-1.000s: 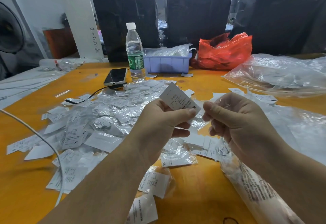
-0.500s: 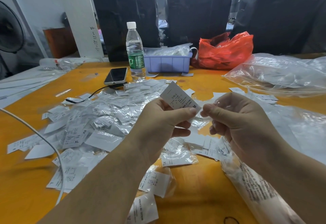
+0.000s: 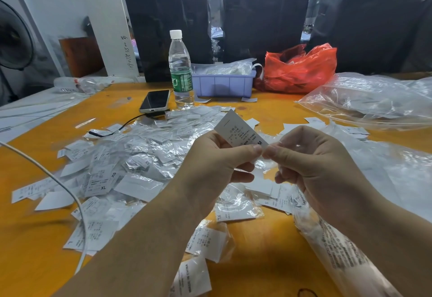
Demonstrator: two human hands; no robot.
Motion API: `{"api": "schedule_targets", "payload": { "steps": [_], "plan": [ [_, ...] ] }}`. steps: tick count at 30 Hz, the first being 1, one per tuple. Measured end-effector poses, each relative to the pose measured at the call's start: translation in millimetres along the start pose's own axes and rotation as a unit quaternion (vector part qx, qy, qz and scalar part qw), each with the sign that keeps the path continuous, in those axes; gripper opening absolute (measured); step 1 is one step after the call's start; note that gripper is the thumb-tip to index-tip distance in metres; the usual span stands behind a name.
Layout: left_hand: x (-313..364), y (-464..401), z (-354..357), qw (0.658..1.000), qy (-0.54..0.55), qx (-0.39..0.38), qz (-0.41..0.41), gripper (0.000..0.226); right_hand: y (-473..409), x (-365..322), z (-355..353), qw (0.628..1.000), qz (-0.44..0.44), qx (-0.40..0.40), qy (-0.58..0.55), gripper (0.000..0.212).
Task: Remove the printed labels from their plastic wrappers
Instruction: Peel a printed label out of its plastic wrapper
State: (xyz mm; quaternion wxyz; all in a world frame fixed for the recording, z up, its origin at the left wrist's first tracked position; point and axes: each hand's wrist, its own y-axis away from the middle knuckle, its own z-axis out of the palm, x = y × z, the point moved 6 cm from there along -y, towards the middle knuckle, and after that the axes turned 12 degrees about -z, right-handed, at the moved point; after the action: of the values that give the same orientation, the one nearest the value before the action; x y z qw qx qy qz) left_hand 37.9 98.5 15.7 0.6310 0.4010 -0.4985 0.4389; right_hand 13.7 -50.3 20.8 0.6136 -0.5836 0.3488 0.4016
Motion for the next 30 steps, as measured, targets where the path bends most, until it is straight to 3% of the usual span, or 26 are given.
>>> {"api": "schedule_targets", "payload": {
  "steps": [12, 30],
  "plan": [
    [-0.3, -2.0, -4.7, 1.0, -0.004, 0.022, 0.001, 0.019, -1.4, -3.3, -4.2, 1.0, -0.007, 0.02, -0.018, 0.017],
    [-1.8, -1.8, -3.3, 1.0, -0.018, 0.011, -0.003, 0.025, -0.6, 1.9, -0.5, 1.0, 0.003, 0.005, -0.018, 0.03]
  ]
}}
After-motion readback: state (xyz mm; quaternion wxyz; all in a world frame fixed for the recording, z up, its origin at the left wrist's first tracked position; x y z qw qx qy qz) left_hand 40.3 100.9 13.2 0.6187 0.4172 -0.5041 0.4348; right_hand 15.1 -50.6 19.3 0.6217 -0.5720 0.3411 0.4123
